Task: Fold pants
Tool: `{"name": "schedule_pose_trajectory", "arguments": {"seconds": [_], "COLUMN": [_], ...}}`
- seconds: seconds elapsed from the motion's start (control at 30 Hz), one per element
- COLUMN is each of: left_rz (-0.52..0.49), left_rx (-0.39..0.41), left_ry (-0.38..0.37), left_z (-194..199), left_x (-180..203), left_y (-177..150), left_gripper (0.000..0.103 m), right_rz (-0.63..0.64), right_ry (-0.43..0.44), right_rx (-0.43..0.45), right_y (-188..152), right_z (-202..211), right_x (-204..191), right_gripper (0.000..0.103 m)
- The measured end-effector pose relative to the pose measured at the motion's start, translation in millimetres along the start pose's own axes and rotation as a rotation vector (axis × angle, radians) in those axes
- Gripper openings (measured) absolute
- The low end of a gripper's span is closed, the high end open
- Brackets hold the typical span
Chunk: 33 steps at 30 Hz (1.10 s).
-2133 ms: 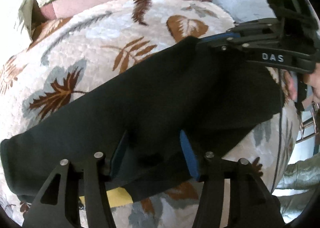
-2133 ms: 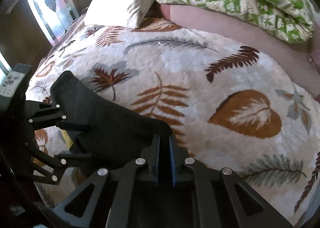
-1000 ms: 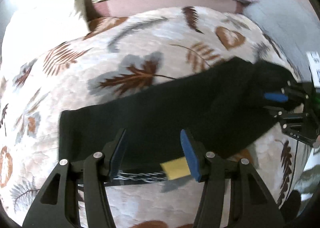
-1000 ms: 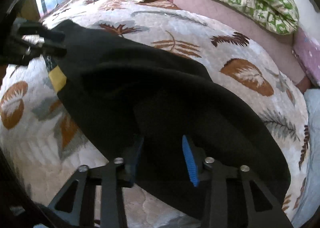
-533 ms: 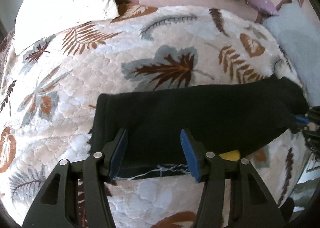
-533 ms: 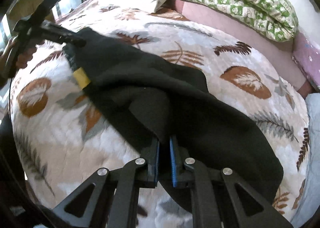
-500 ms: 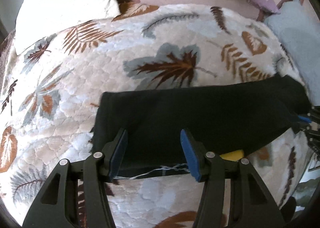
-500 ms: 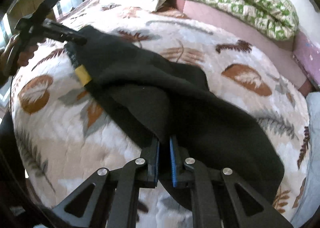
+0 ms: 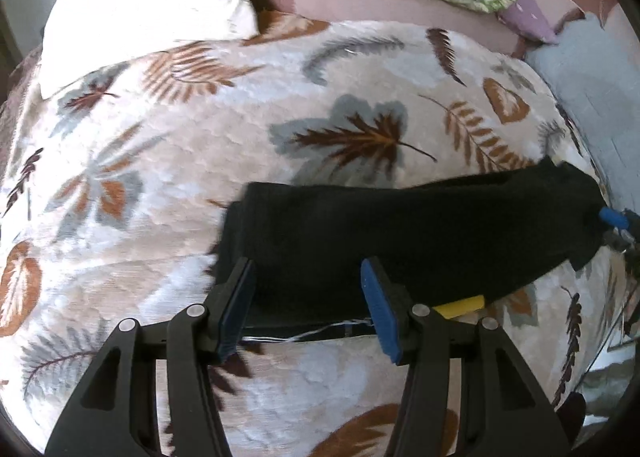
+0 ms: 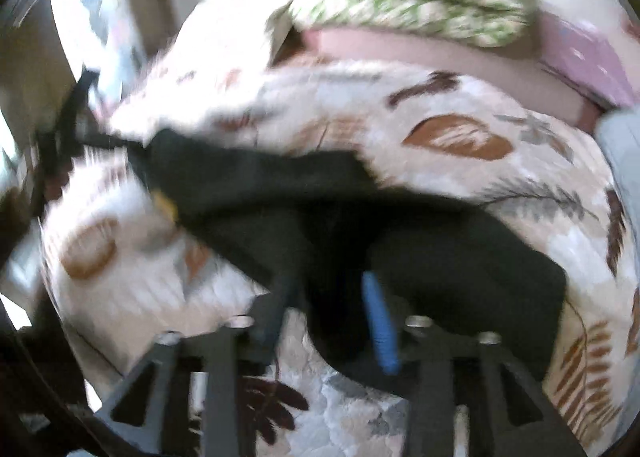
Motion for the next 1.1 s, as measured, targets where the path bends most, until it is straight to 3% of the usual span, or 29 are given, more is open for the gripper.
{"name": "schedule_pose_trajectory", "arguments": {"seconds": [0.13,0.33,0.37,0.4,0.47,0.57,0.7,0.77,0.87,1.0,1.1], "left_rz": [0.065,0.05,0.039,0.026,0.0,-0.018,0.005,0.007,-0.016,0.012,0.005], "left_rx": [-0.023,-0.043,-0.043,-0.041,-0.051,-0.078,-0.096,-0.1,-0.095,-0.091,-0.049], "left_ry": [0.005,-0.011,-0.018,-0.025,-0.026,0.011,0.056,0.064,0.113,0.091,0.085], "left_z": [-3.3,-8.2,-8.5,-9.0,-14.2,-25.0,-35.2,-38.2,-42.4,-40.6,-27.2], "left_x": [-19.5,-23.6,-21.5,-18.5,-12.4,-8.5,-15.8,-18.3,-18.9,-24.2,-18.5], "left_y": [1.1,-4.4,-4.2,-3.4,-0.7,2.1,2.8,0.5,-3.1,-2.0,3.0], "left_gripper": [0.054,0.054,0.054,0.054,0.054,0.054,0.054,0.054,0.064,0.064,0.064], "right_rz": [-0.022,-0.007,0.007,0.026,0.032,0.053,0.013,0.016,0.014,-0.019,-0.004], "right_ry": [0.031,0.006,-0.005,-0.012,-0.008,-0.034,-0.048,-0.058,-0.079,-0.082,-0.083], "right_rx": [0.031,-0.13,-0.154,-0.17,-0.201,-0.179,-0.103,-0.11,-0.146,-0.184,-0.15], "right_y": [39.0,71.4,69.9,69.8,70.2,78.2,97.0,100.1,95.8,88.7,90.3], "right_z": [-7.4,-85.9,-95.5,-104.5,-117.5,-119.4,-106.8,-109.3,-122.7,-139.5,-123.5], "right_x": [1.3,-3.9,-5.2,-6.7,-8.1,-7.5,4.2,6.8,10.4,14.9,10.7], "right_gripper": [0.056,0.056,0.053,0.038,0.018,0.011,0.011,0.011,0.011,0.017,0.018]}}
Point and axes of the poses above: each gripper's, at about its wrist camera, not at the fingertips, and z roughly against the way its jaws point, x to its right, y to its top, the point moved 3 cm from there along -z, roughly the way its jaws point, and after that the axes turned 1 degree about -x, right-handed, at the moved point
